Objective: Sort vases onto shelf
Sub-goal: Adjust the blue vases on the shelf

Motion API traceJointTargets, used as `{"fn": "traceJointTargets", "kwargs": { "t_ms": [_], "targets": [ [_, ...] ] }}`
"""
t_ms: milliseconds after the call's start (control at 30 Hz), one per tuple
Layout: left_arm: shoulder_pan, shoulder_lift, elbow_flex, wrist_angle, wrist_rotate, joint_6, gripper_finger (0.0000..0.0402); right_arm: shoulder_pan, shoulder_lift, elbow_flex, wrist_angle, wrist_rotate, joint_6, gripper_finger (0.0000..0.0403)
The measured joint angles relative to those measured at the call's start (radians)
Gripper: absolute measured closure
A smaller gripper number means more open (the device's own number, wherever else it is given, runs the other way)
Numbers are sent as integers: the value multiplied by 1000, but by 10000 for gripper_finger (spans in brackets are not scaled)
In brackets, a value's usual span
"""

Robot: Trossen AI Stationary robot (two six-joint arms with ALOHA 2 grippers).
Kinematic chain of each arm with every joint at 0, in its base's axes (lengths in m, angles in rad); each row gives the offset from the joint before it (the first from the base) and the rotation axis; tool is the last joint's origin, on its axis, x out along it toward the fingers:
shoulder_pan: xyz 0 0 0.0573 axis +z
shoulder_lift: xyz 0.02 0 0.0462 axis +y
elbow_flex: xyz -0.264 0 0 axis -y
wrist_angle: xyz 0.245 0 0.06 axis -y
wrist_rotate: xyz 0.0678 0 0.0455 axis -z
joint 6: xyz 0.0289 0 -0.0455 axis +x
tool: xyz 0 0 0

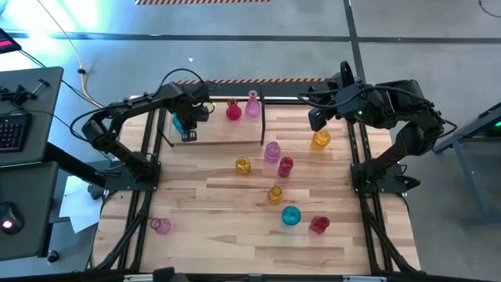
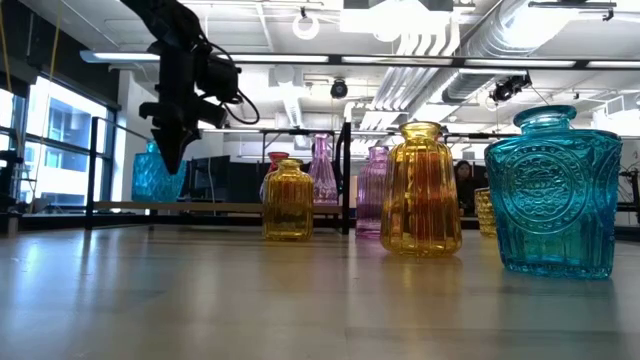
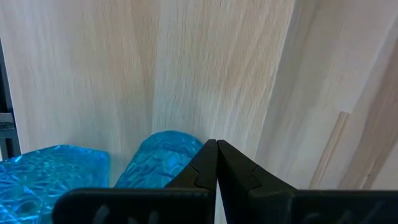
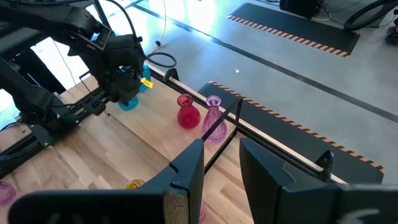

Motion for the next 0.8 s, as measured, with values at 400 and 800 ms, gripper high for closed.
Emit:
{"fn": "traceJointTargets", "kwargs": {
  "t_ms": [400,800],
  "targets": [
    [16,0,0,-1,-11,9,401,0,0,0,0,0,0,316],
    [16,0,0,0,-55,35,401,0,0,0,0,0,0,316]
  ]
}}
